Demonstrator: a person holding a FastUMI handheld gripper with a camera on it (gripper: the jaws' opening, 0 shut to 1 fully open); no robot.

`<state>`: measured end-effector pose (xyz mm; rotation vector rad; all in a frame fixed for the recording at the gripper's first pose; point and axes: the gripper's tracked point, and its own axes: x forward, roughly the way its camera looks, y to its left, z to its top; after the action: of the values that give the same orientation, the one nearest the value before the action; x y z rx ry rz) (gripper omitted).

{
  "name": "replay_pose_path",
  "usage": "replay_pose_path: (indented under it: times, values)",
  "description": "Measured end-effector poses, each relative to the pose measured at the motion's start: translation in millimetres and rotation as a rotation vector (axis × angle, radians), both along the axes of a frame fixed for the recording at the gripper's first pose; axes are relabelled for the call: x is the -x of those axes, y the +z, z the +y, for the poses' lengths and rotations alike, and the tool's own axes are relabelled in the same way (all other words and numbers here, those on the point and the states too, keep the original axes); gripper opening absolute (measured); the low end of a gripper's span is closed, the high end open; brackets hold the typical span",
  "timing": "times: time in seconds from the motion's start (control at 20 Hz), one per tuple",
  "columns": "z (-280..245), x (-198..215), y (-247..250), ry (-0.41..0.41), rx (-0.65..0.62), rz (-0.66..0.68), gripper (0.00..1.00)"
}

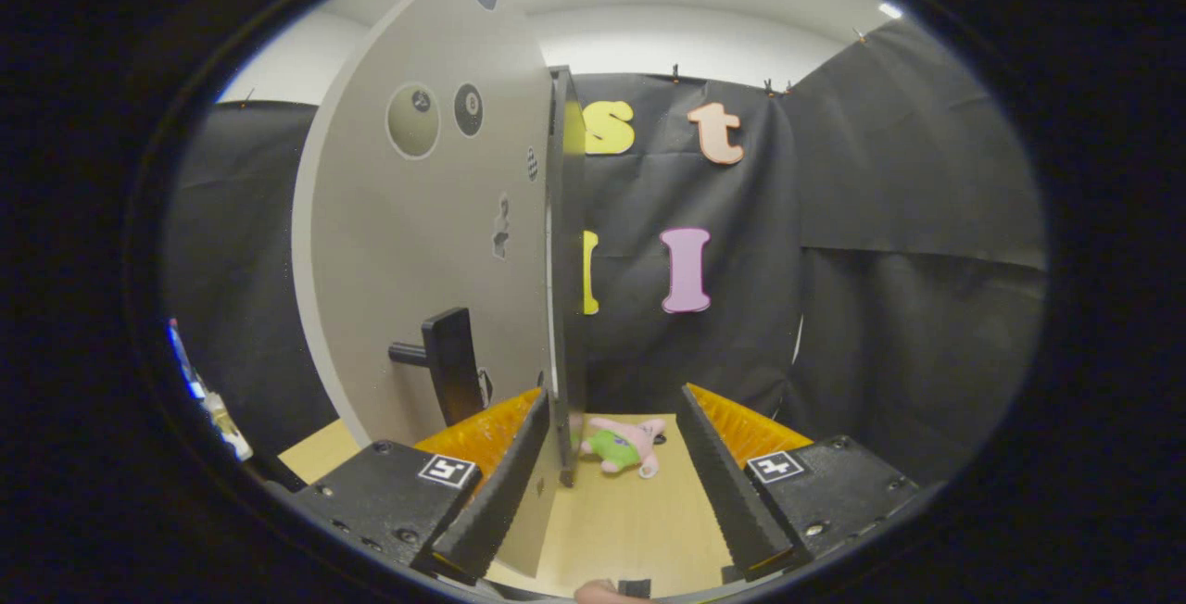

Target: Open the shoe cabinet door, grab the shoes and put them into the shoe cabinet, then close the shoe cabinet door.

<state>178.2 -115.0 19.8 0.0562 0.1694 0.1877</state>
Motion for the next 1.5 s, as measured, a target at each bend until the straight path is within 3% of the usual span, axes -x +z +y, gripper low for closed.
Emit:
replay_pose_path:
  times: [0.2, 0.5, 0.85, 1.15, 1.5]
  values:
    - [29, 10, 2, 0.021, -0.040, 0.007, 0.92]
    - [50, 17, 7, -0.044, 0.009, -0.058, 0.92]
    - [81, -1, -1, 0.012, -0.051, -0.021, 0.92]
    - [108, -11, 8, 0.008, -0.055, -0.020, 0.92]
    - [145, -23, 6, 0.086, -0.078, -0.024, 0.92]
